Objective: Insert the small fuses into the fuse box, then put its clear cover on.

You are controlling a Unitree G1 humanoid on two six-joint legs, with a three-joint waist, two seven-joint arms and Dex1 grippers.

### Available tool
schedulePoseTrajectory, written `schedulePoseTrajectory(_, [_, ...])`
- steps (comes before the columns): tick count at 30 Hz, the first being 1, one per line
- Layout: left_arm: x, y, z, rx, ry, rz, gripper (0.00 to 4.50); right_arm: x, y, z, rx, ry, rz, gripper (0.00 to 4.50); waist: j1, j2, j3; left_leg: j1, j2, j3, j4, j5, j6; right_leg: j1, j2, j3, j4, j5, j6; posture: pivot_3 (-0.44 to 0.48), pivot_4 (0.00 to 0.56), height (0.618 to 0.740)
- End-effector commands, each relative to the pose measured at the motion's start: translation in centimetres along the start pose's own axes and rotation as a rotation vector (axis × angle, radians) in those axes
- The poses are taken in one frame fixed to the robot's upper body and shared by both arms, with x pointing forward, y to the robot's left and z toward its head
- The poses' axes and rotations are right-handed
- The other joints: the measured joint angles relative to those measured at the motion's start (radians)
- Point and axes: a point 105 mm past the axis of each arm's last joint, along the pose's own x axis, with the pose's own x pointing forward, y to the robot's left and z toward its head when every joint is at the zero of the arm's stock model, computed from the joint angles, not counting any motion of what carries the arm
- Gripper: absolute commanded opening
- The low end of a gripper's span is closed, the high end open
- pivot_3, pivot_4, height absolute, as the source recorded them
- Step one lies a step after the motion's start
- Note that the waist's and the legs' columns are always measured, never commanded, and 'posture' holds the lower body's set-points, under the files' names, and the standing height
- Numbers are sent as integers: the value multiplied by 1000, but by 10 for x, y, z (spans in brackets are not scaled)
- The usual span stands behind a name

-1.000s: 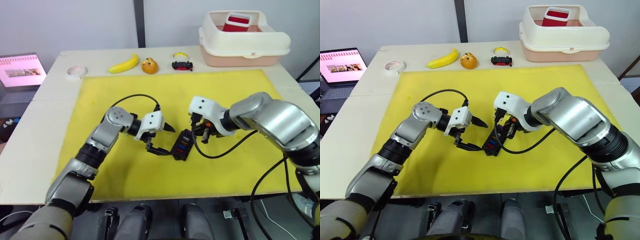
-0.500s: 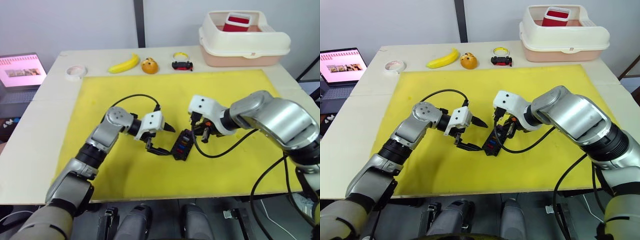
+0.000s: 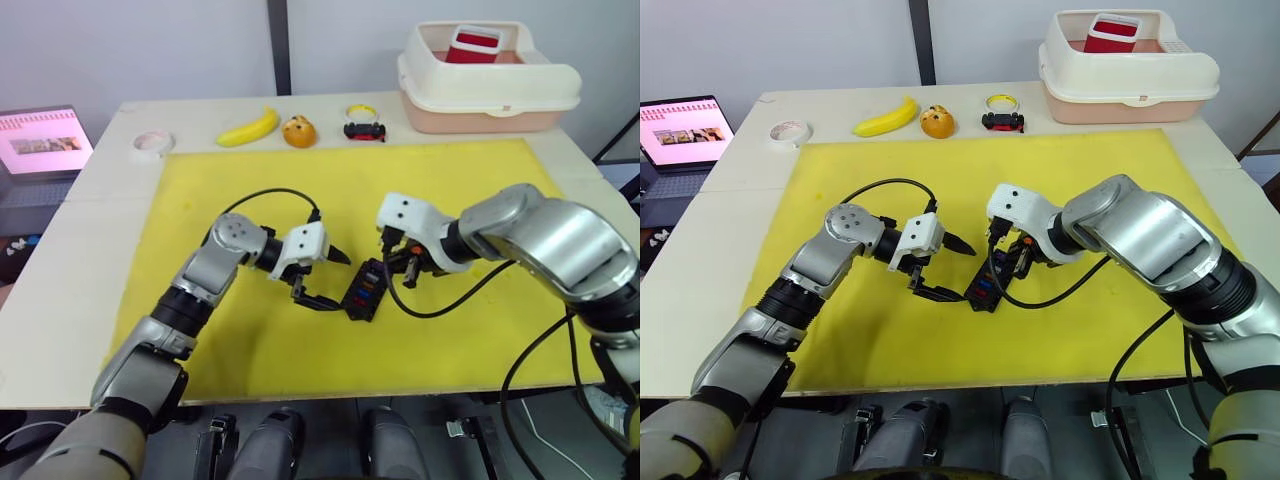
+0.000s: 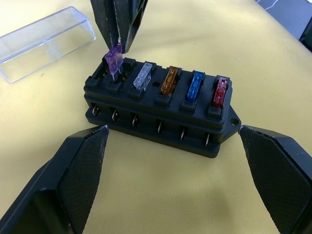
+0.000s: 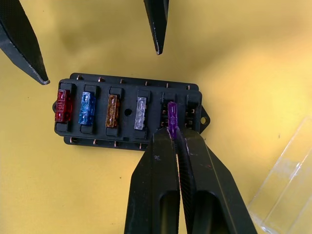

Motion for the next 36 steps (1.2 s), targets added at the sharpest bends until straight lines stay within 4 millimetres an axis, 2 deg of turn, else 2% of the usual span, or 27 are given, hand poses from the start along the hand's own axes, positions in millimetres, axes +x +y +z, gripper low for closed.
schedulePoseTrajectory(1, [-1,2,7,40,-5,9,4500,-1,2,4,-30,-13,-4,68,0,0,0,0,0,0,0,0,0,0,0,0,0,0,0,0,150,740])
schedulePoseTrajectory(14, [-1,2,7,37,-7,10,4500,1,-2,1,-24,-2,-20,68,0,0,0,0,0,0,0,0,0,0,0,0,0,0,0,0,150,740])
schedulePoseTrajectory(22, [-1,2,7,35,-6,12,4500,-6,-5,8,-26,-23,-24,68,0,0,0,0,0,0,0,0,0,0,0,0,0,0,0,0,150,740])
schedulePoseTrajectory(36, [-1,2,7,38,-8,9,4500,-6,-5,6,-17,-14,-30,68,0,0,0,0,0,0,0,0,0,0,0,0,0,0,0,0,150,740])
